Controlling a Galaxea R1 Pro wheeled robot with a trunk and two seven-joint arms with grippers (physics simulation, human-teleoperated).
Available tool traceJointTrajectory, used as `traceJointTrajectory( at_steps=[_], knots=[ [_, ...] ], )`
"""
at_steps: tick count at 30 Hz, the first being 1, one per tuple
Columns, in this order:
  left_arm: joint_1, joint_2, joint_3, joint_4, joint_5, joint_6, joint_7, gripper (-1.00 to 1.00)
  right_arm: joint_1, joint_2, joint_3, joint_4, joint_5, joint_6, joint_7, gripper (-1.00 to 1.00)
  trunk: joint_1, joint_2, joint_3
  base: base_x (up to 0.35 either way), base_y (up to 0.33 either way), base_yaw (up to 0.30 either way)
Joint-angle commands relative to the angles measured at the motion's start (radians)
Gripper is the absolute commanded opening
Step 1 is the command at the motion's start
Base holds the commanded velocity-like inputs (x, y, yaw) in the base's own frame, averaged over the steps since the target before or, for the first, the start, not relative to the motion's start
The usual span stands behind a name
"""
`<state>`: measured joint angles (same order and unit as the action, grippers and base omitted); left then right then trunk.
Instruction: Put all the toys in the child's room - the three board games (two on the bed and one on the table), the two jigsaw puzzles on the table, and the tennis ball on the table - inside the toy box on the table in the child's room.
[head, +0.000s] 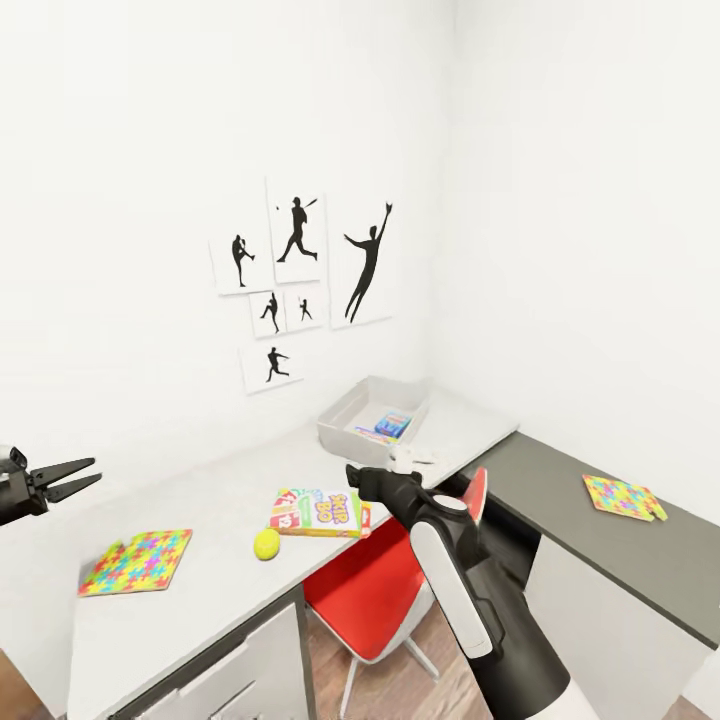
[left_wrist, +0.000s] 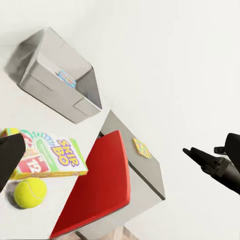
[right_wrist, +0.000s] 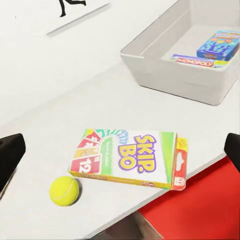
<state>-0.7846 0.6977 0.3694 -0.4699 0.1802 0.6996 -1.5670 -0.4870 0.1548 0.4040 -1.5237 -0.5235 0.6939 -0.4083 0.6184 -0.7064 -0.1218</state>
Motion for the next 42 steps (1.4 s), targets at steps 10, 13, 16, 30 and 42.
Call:
traceJointTrajectory(
  at_steps=[10,13,16,30,42],
  knots=[
    [-0.001,0.0,0.0,0.001,0.0,0.01,-0.004,1.0,-0.002,0.0,0.001,-0.001,-0.01,0.002,-0.01,1.0,0.0,-0.002,-0.002,-0.015,0.198,0.29],
    [-0.001,0.0,0.0,0.001,-0.001,0.011,-0.004,1.0,-0.001,0.0,0.001,0.0,-0.01,0.003,-0.01,1.0,0.0,-0.002,-0.002,-0.001,0.158,0.29],
    [-0.001,0.0,0.0,0.001,-0.001,0.011,-0.004,1.0,-0.001,0.0,0.001,0.0,-0.01,0.003,-0.01,1.0,0.0,-0.002,-0.002,0.0,0.148,0.29],
    [-0.001,-0.003,0.0,0.001,-0.001,0.011,-0.004,1.0,-0.001,0.0,0.001,0.0,-0.01,0.003,-0.009,1.0,0.0,-0.002,-0.002,0.0,0.127,0.193],
    [-0.001,-0.004,-0.001,0.001,-0.001,0.011,-0.004,1.0,-0.001,0.0,0.001,-0.001,-0.011,0.004,-0.009,1.0,0.0,-0.002,-0.002,0.0,0.018,0.005]
  ],
)
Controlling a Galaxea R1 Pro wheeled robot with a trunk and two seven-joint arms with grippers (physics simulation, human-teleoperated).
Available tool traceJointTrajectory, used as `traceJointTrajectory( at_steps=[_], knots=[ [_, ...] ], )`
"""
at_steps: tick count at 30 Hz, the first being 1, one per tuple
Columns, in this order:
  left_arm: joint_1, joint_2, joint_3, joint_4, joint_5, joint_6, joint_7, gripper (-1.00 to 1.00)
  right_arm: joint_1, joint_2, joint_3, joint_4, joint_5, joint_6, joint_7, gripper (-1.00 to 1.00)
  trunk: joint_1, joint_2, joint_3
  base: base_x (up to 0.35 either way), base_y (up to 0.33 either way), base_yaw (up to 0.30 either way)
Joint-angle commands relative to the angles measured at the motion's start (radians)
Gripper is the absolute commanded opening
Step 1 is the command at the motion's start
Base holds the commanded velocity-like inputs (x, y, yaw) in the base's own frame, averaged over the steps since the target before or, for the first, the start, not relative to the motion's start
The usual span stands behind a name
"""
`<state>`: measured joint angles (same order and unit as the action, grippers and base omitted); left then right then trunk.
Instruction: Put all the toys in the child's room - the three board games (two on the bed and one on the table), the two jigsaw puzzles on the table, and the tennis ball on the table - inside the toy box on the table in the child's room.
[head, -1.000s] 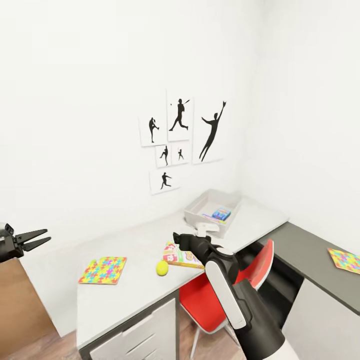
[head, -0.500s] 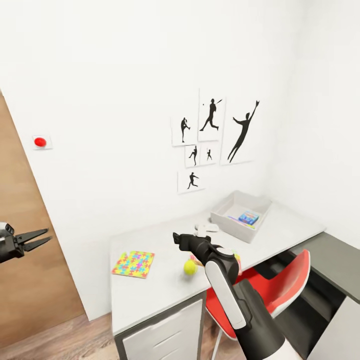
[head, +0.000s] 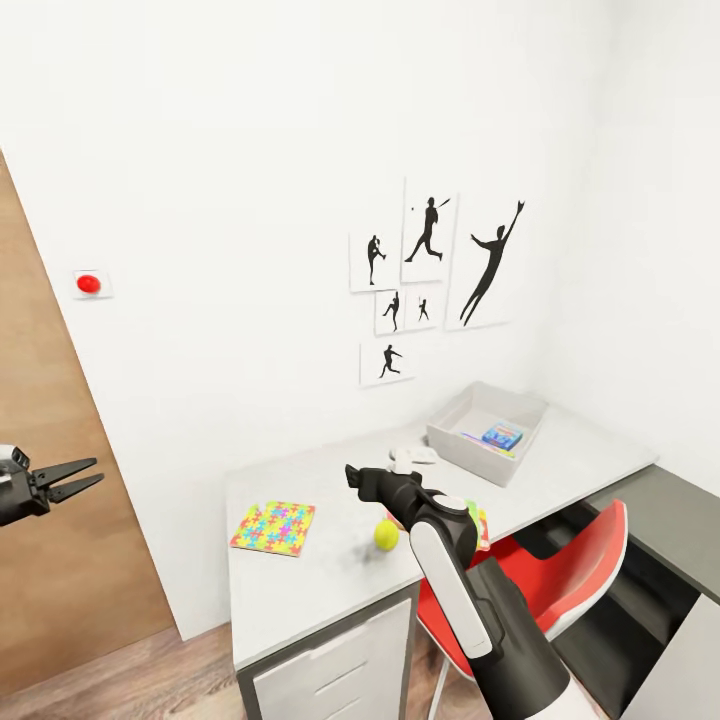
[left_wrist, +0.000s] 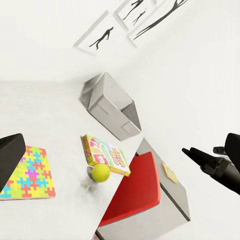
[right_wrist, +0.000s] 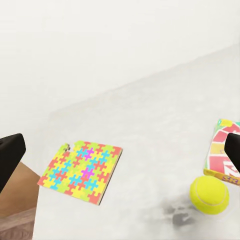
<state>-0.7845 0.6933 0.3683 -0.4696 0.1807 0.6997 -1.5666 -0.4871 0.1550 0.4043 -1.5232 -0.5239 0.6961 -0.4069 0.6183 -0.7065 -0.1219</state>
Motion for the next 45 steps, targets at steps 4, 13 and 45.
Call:
traceJointTrajectory(
  at_steps=[4,13,45],
  knots=[
    [-0.001,-0.002,0.0,0.0,-0.001,0.011,-0.004,1.0,-0.001,0.001,0.002,0.0,-0.011,0.002,-0.011,1.0,0.0,-0.002,-0.002,0.0,0.0,0.029],
    [-0.001,-0.009,0.0,0.0,-0.001,0.01,-0.004,1.0,-0.002,0.001,0.002,0.0,-0.01,0.002,-0.012,1.0,0.0,-0.002,-0.002,0.0,0.0,0.232],
    [-0.001,-0.022,-0.002,0.0,-0.001,0.011,-0.004,1.0,-0.002,0.001,0.002,-0.002,-0.01,0.002,-0.01,1.0,0.0,-0.002,-0.007,0.002,-0.091,0.238]
  ],
)
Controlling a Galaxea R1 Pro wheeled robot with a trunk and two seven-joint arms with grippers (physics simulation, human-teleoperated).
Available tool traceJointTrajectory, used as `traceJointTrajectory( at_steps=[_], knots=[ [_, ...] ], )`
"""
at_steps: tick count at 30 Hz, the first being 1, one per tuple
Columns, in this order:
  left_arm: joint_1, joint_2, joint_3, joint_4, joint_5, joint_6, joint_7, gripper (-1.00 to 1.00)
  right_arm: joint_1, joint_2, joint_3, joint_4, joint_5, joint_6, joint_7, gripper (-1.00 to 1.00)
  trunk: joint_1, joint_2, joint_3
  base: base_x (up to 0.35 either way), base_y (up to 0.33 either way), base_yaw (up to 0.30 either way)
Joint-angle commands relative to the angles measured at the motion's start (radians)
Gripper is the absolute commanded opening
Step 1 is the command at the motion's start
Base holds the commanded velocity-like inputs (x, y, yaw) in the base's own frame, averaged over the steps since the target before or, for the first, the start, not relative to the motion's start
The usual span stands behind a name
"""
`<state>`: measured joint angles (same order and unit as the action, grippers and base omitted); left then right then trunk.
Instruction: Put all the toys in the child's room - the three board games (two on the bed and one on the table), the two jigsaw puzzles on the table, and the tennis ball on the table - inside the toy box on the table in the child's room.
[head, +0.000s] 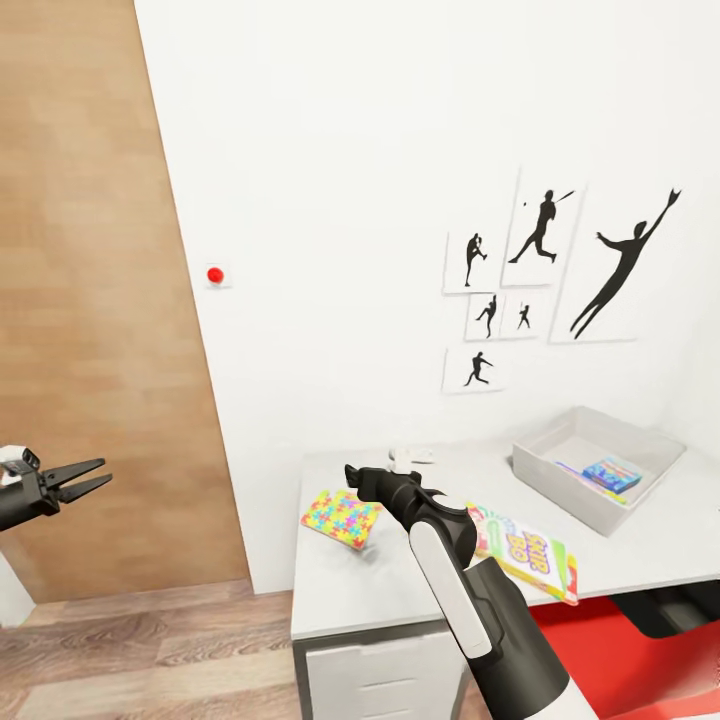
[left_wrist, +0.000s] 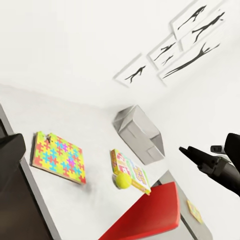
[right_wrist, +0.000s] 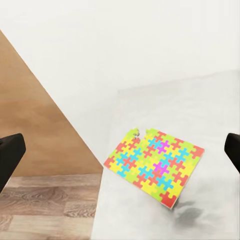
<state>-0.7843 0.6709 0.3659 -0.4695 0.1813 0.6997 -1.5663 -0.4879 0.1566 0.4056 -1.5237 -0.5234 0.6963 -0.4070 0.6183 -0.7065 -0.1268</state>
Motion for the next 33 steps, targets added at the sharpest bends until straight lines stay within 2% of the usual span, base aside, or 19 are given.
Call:
traceJointTrajectory(
  at_steps=[1,20,24,26,27,29,30,31,32,33],
  knots=[
    [-0.001,0.0,0.001,0.0,-0.002,0.011,-0.004,1.0,-0.001,0.0,0.001,-0.001,-0.01,0.002,-0.01,1.0,0.0,-0.001,-0.002,0.035,-0.151,0.024],
    [-0.001,-0.002,-0.001,-0.001,-0.008,0.013,-0.004,1.0,-0.001,0.005,0.0,0.004,-0.009,0.01,-0.021,1.0,0.0,-0.001,-0.002,0.005,-0.022,0.004],
    [-0.001,-0.005,-0.003,-0.002,-0.013,0.016,-0.004,1.0,-0.001,0.01,-0.002,0.01,-0.012,0.015,-0.067,1.0,0.0,-0.001,-0.002,0.0,0.0,0.0],
    [-0.001,-0.009,-0.004,-0.002,-0.013,0.016,0.049,1.0,-0.001,0.012,-0.002,0.012,-0.013,0.019,-0.12,1.0,0.0,-0.001,-0.002,0.0,0.0,0.0],
    [-0.001,-0.015,-0.003,-0.003,-0.013,0.016,0.103,1.0,-0.002,0.014,-0.002,0.013,-0.015,0.021,-0.164,1.0,0.0,-0.001,-0.002,0.0,0.0,0.0],
    [-0.001,-0.024,-0.003,-0.003,-0.013,0.016,0.165,1.0,-0.002,0.015,-0.001,0.013,-0.017,0.023,-0.207,1.0,0.0,-0.001,-0.002,0.0,0.0,0.0],
    [-0.001,-0.036,-0.003,-0.004,-0.013,0.017,0.232,1.0,-0.002,0.015,-0.001,0.014,-0.02,0.025,-0.244,1.0,0.0,-0.001,-0.002,0.0,0.0,0.0],
    [-0.001,-0.043,-0.003,-0.005,-0.013,0.016,0.268,1.0,-0.003,0.016,-0.001,0.014,-0.021,0.026,-0.258,1.0,0.0,-0.001,-0.002,0.0,0.0,0.0],
    [-0.002,-0.059,-0.003,-0.006,-0.012,0.016,0.342,1.0,-0.003,0.016,-0.001,0.014,-0.024,0.027,-0.278,1.0,0.0,-0.001,-0.002,0.0,0.0,0.0],
    [-0.002,-0.067,-0.002,-0.007,-0.011,0.015,0.38,1.0,-0.003,0.016,-0.002,0.014,-0.026,0.028,-0.285,1.0,0.0,-0.001,-0.002,0.0,0.0,0.0]
  ],
)
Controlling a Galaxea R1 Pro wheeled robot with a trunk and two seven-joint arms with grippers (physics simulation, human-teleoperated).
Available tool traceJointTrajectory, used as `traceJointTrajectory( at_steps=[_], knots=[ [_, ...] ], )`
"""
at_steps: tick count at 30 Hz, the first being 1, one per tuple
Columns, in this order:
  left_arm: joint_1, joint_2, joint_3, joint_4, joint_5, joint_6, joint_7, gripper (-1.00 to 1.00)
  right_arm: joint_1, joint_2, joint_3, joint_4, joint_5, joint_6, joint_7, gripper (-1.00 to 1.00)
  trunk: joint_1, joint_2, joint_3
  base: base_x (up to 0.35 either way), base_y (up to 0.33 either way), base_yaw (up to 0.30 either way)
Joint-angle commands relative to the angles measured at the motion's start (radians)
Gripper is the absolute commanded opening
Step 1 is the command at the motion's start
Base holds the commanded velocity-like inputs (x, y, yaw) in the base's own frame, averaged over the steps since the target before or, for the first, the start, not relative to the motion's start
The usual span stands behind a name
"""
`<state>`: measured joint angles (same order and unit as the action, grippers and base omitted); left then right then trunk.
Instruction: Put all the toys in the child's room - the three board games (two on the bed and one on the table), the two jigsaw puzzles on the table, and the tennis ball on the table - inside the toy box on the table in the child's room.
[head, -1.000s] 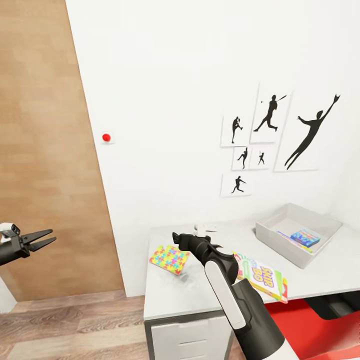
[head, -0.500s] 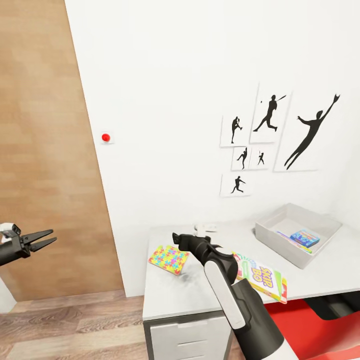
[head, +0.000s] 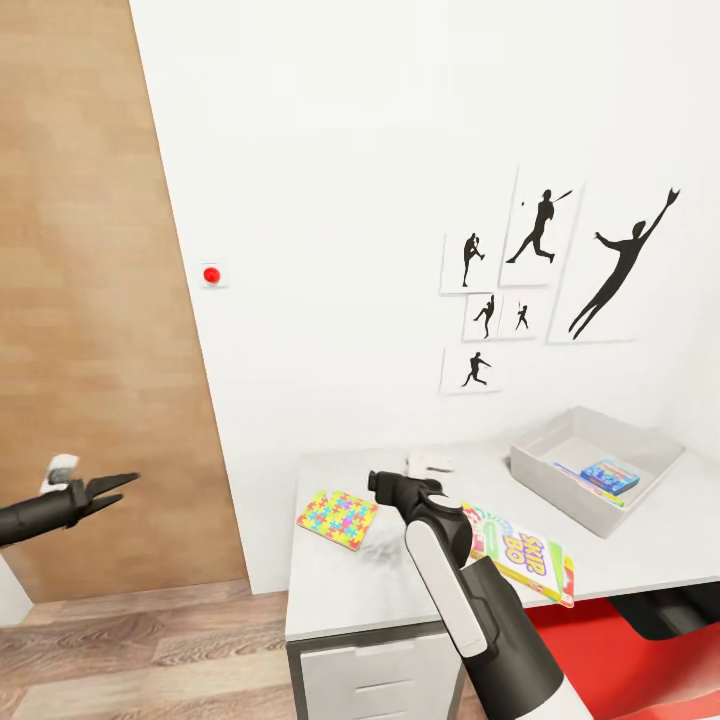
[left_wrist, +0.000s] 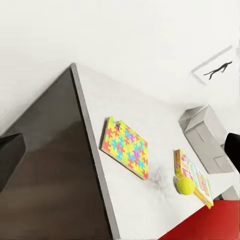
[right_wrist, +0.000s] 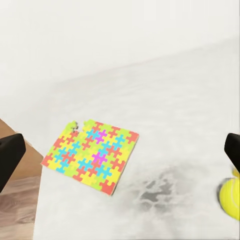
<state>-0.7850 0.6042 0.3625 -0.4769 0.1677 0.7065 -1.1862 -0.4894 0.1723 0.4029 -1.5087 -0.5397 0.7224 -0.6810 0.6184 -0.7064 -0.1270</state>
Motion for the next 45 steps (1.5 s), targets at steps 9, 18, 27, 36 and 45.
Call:
traceJointTrajectory(
  at_steps=[9,18,27,36,45],
  knots=[
    [-0.003,-0.048,0.007,-0.022,0.01,0.003,0.252,1.0,-0.001,0.0,0.039,-0.013,-0.008,-0.005,-0.045,1.0,0.0,-0.002,-0.002,0.0,0.0,0.0],
    [-0.003,-0.066,0.002,-0.04,0.006,-0.032,0.282,1.0,-0.007,0.002,0.073,-0.011,-0.013,0.023,-0.051,1.0,0.0,-0.002,-0.008,0.0,0.0,0.022],
    [-0.003,-0.076,-0.003,-0.041,0.0,-0.053,0.291,1.0,-0.029,0.002,0.063,0.027,-0.013,0.104,-0.052,1.0,0.0,-0.002,-0.021,0.0,0.0,0.062],
    [-0.003,-0.084,-0.094,-0.042,0.001,-0.083,0.328,1.0,-0.134,0.002,0.036,0.148,-0.014,0.111,-0.051,1.0,0.0,-0.002,-0.036,0.0,0.0,0.018],
    [-0.003,-0.092,-0.138,-0.042,0.001,-0.109,0.333,1.0,-0.298,0.002,-0.011,0.265,-0.115,0.163,-0.051,1.0,0.0,-0.002,-0.05,0.049,0.0,0.001]
  ],
)
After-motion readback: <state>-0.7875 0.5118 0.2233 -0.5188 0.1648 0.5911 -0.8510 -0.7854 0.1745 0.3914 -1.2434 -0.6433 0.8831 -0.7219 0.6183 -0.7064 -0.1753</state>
